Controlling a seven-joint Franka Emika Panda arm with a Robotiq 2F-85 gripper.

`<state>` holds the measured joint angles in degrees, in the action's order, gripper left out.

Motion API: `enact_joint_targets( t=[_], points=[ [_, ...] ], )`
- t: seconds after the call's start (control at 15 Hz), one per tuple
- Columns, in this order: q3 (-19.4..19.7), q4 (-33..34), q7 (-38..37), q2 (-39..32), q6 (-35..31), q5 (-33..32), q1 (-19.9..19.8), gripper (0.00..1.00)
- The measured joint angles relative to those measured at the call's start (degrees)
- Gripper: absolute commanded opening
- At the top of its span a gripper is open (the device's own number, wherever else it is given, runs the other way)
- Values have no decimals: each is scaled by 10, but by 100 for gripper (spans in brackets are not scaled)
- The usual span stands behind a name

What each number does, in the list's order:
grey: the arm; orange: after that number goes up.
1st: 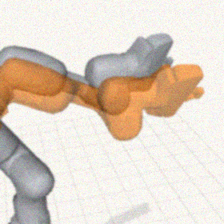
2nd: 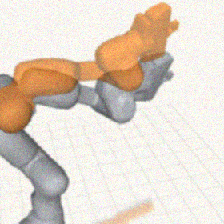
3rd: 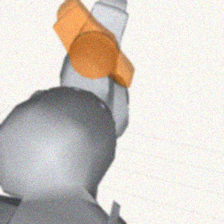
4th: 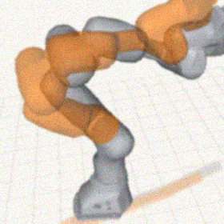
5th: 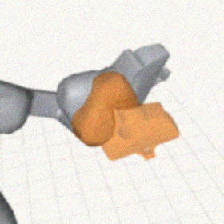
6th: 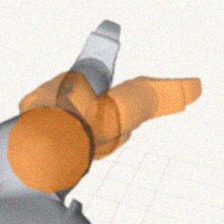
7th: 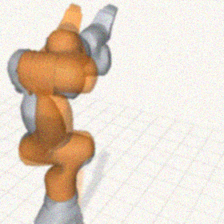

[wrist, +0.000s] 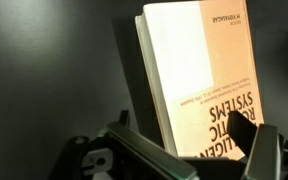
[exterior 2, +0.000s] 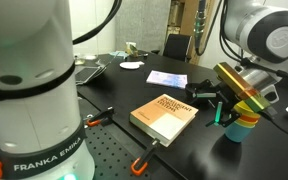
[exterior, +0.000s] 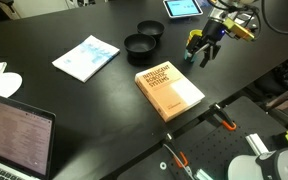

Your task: Open the white and orange book.

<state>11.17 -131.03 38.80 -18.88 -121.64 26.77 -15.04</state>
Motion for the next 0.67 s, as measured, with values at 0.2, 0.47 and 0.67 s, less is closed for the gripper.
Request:
enact_joint_targets(
  t=[0.2,0.47,0.67],
  points=[
    [-20,-1,19,-20,-7,12,-16,100],
    [-48,-2,49,-42,-46,36,-22,100],
    [-64,-1,53,-60,-60,50,-23,100]
  ],
)
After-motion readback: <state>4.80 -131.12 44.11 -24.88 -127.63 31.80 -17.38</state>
